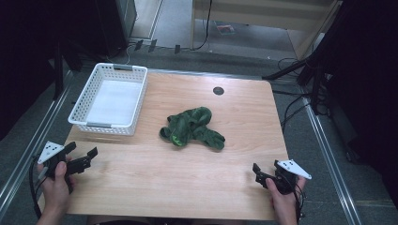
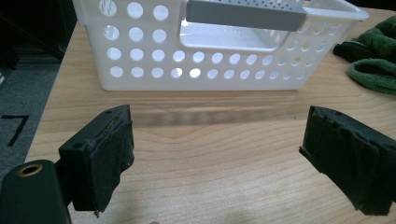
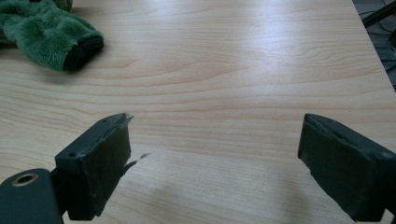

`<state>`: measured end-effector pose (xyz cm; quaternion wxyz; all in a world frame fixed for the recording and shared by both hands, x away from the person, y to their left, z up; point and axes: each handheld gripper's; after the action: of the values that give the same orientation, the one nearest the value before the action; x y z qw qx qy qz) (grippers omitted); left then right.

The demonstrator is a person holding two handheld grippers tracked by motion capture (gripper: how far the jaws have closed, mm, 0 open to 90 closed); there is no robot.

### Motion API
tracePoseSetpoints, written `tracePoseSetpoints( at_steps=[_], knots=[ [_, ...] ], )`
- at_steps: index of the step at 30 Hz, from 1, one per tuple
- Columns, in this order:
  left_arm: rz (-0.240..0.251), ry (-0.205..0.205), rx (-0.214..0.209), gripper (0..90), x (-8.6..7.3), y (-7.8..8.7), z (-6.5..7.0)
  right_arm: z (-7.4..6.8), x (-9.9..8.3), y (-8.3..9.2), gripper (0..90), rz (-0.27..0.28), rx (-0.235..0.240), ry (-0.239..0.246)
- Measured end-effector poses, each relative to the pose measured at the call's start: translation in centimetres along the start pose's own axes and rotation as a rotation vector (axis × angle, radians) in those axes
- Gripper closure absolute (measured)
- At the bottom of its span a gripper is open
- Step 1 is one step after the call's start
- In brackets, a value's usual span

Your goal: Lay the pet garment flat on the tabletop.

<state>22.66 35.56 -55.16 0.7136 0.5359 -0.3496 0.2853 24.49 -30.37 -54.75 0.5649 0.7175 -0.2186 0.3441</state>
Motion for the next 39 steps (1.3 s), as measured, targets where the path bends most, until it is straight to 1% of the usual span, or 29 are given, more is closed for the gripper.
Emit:
tracePoseSetpoints(
  at_steps=[6,7,8,10,12,13,14,15,16,17,18,19,20,21,22,23,24,25,26,27,28,29,31,32,34,36,37,38,39],
  knots=[
    [-0.003,-0.004,-0.003,9.2,0.0,0.0,0.1,-0.1,0.0,0.1,11.3,0.003,-0.005,0.005],
    [-0.004,-0.006,-0.004,9.2,0.0,0.0,0.1,0.1,0.2,0.3,12.1,0.012,0.028,-0.01],
    [-0.004,-0.005,-0.004,9.2,0.0,0.0,0.1,0.1,0.2,0.3,12.1,0.012,0.028,-0.01],
    [-0.003,-0.005,-0.002,9.2,0.0,0.0,0.1,0.1,0.6,0.5,12.1,0.022,0.057,-0.027],
    [-0.005,-0.006,-0.001,9.2,0.0,0.0,0.1,-0.5,1.2,0.9,12.2,0.038,0.057,-0.012],
    [-0.004,-0.004,0.0,9.2,0.0,0.0,0.1,-1.3,2.1,1.3,12.1,0.055,0.061,0.006],
    [-0.004,-0.004,0.0,9.2,0.0,0.0,0.1,-1.3,2.1,1.3,12.1,0.055,0.061,0.006],
    [-0.004,-0.005,0.002,9.2,0.0,0.0,0.1,-2.4,3.0,1.5,12.1,0.073,0.074,0.03],
    [-0.005,-0.005,0.002,9.2,0.0,0.0,0.1,-2.4,3.0,1.5,12.1,0.073,0.074,0.03],
    [-0.008,-0.006,0.002,9.2,0.0,0.0,0.1,-2.9,3.6,1.6,10.9,0.079,0.08,0.038],
    [-0.007,-0.007,0.001,9.2,0.0,0.0,0.1,-4.1,4.6,1.4,4.7,0.07,0.093,0.069],
    [-0.01,-0.009,0.0,9.2,0.0,0.0,0.1,-4.1,4.6,1.4,4.7,0.07,0.093,0.069],
    [-0.01,-0.008,-0.001,9.2,0.0,-0.1,0.1,-5.9,5.9,0.9,2.0,0.054,0.099,0.138],
    [-0.009,-0.007,-0.002,9.2,0.0,-0.1,0.1,-5.9,5.9,0.9,2.0,0.054,0.099,0.138],
    [-0.012,-0.01,-0.003,9.2,0.0,0.0,0.1,-6.8,6.4,0.6,1.5,0.049,0.1,0.165],
    [-0.012,-0.01,-0.005,9.2,0.0,0.0,0.1,-7.8,6.9,0.2,0.3,0.041,0.11,0.189],
    [-0.012,-0.01,-0.006,9.2,0.0,0.0,0.1,-9.7,7.8,-0.6,0.0,0.031,0.142,0.22],
    [-0.013,-0.011,-0.007,9.2,0.0,0.0,0.1,-9.7,7.8,-0.6,0.0,0.031,0.142,0.22],
    [-0.013,-0.01,-0.008,9.2,0.0,-0.1,0.1,-10.7,8.3,-1.2,0.0,0.031,0.154,0.229],
    [-0.014,-0.011,-0.01,9.2,0.0,-0.1,0.1,-12.4,9.1,-2.2,0.0,0.024,0.165,0.252],
    [-0.014,-0.011,-0.01,9.2,0.0,-0.1,0.1,-12.4,9.1,-2.2,0.0,0.024,0.165,0.252],
    [-0.015,-0.014,-0.012,9.2,0.0,-0.1,0.1,-13.0,9.4,-2.6,0.0,0.024,0.167,0.258],
    [-0.017,-0.02,-0.017,9.8,0.0,-0.1,0.1,-15.2,10.7,-4.3,0.0,0.012,0.175,0.263],
    [-0.017,-0.021,-0.017,9.8,0.0,-0.1,0.1,-15.2,10.7,-4.3,0.0,0.012,0.175,0.263],
    [-0.017,-0.02,-0.012,13.8,0.0,-0.1,0.1,-16.5,11.4,-5.3,0.0,-0.001,0.187,0.281],
    [-0.016,-0.02,-0.012,13.4,0.0,-0.1,0.1,-17.7,12.3,-6.3,0.0,-0.017,0.186,0.299],
    [-0.018,-0.021,-0.013,13.4,0.1,-0.1,0.1,-18.5,13.2,-7.6,0.0,-0.031,0.177,0.303],
    [-0.016,-0.017,-0.013,13.4,0.1,-0.1,0.1,-18.5,13.2,-7.6,0.0,-0.031,0.177,0.303],
    [-0.016,-0.016,-0.015,13.4,0.0,-0.1,0.1,-19.1,14.1,-9.1,0.0,-0.051,0.167,0.294]
  ],
)
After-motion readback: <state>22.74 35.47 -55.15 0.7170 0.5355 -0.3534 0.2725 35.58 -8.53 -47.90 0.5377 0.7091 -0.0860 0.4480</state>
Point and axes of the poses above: each handheld gripper's, and its own axes: y roughly backward along the jaws, x roughly out of its top, z roughly to its right, and after that the axes turned 9 degrees about -z, right-handed
